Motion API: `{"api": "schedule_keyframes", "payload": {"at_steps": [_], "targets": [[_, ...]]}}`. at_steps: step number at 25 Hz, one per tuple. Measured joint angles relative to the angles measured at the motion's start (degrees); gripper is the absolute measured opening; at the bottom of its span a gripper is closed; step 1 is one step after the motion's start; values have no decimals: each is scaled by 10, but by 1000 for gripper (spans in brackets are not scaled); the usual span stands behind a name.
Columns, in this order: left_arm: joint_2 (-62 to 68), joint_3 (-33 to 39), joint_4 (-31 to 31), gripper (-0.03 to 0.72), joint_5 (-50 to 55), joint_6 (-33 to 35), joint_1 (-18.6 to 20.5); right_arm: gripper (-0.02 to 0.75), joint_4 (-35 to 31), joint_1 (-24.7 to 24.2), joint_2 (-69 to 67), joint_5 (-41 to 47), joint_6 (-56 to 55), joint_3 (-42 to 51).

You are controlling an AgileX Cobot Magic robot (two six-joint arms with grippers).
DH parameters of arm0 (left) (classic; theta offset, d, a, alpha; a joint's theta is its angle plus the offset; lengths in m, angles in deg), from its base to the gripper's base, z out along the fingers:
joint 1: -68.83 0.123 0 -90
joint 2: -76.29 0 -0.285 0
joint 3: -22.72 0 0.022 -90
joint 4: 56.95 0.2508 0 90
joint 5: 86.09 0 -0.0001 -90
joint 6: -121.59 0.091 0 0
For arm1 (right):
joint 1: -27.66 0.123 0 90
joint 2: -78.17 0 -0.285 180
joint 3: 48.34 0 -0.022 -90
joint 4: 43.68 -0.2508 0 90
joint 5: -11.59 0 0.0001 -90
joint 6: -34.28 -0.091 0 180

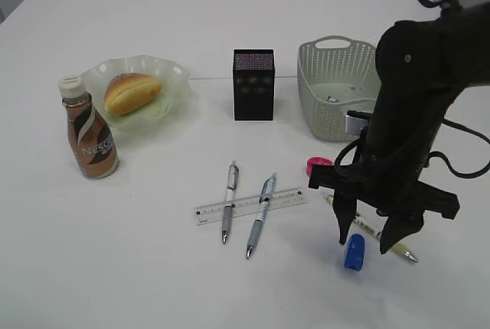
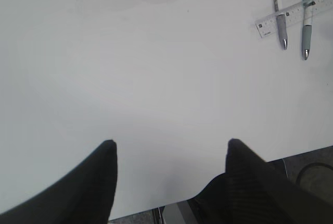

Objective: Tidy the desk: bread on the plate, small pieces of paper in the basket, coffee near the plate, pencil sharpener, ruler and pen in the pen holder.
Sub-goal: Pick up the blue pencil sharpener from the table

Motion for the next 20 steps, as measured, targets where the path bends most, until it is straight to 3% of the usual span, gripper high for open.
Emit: {"api": "schedule_keyframes", "payload": {"at_steps": [20], "targets": [[0, 0, 0, 470, 0, 0, 0, 414, 9, 0, -48, -62, 1, 0]]}}
